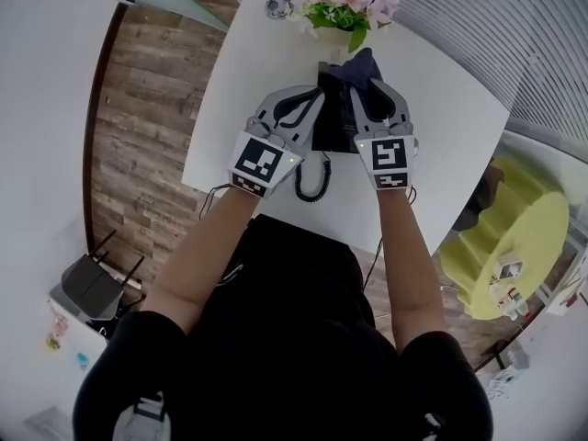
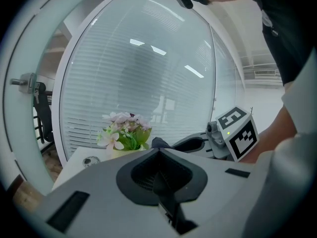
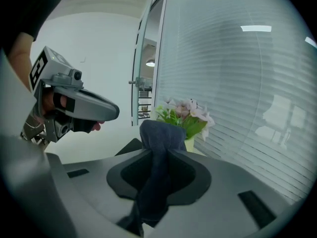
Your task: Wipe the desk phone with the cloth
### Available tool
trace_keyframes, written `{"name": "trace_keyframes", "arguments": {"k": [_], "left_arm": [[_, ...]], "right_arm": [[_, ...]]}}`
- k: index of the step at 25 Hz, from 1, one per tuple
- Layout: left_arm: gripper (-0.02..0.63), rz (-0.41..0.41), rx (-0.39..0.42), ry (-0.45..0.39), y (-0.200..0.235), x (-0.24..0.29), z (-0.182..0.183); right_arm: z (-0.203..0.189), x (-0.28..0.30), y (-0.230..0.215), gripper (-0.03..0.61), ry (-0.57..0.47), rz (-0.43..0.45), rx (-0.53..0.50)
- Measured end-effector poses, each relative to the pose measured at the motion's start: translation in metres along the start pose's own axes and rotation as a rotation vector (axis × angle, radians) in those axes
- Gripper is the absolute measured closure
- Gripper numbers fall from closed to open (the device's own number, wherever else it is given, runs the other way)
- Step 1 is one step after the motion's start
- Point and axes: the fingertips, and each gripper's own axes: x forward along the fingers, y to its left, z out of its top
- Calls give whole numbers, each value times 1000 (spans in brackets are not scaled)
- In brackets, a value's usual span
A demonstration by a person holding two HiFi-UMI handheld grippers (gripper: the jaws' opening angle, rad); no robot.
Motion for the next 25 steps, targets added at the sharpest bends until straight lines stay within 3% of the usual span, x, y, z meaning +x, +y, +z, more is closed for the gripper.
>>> {"name": "trace_keyframes", "arguments": {"k": [25], "left_arm": [[603, -11, -31, 49, -14, 4, -32]], "right_arm": [[-35, -11, 23, 482, -30, 16, -16]]}}
